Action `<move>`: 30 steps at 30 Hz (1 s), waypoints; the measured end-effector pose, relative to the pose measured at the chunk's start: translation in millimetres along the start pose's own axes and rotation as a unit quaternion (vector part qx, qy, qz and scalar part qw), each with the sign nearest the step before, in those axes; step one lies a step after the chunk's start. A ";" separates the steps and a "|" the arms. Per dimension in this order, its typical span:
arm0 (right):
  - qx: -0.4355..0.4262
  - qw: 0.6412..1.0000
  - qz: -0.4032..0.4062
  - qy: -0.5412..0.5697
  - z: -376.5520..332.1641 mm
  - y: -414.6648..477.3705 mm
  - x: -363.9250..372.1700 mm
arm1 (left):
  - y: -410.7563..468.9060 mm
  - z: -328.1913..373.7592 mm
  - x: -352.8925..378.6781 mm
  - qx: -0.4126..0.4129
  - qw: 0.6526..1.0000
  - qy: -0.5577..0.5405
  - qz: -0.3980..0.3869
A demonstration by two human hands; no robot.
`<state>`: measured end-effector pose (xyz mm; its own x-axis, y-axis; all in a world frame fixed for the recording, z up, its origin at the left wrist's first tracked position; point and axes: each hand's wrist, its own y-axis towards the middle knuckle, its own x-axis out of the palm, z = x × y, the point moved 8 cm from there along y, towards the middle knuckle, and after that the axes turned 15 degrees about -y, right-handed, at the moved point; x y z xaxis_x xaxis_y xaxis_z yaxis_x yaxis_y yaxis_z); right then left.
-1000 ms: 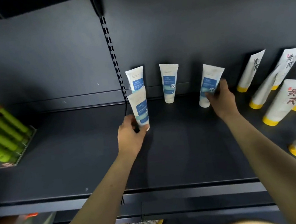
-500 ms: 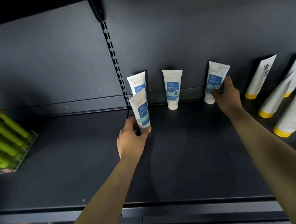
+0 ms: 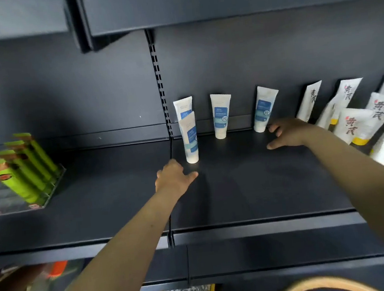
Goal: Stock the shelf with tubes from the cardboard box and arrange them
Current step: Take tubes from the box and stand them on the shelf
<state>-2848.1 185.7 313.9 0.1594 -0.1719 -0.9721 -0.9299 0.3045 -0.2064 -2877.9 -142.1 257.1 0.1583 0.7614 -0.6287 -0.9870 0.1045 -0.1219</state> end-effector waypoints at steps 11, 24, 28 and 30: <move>-0.001 0.999 -0.019 -0.046 -74.2 -210.0 -34.0 | -117.6 66.7 -68.5 0.256 0.955 0.051 -0.141; 0.023 0.986 0.097 -0.135 -51.2 -386.7 24.2 | -274.2 80.5 -13.2 0.501 0.851 0.122 -0.099; 0.061 0.982 0.126 -0.130 -14.4 -422.8 51.9 | -303.9 76.6 40.0 0.541 0.825 0.101 -0.129; 0.087 0.981 0.138 -0.107 9.3 -435.0 72.3 | -315.9 74.2 71.8 0.554 0.815 0.089 -0.145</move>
<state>-2429.0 49.4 332.3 -0.0077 0.1340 -0.9910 -0.8796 0.4704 0.0704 -2556.7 -73.0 307.5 0.2933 0.5082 -0.8098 -0.3103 0.8517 0.4222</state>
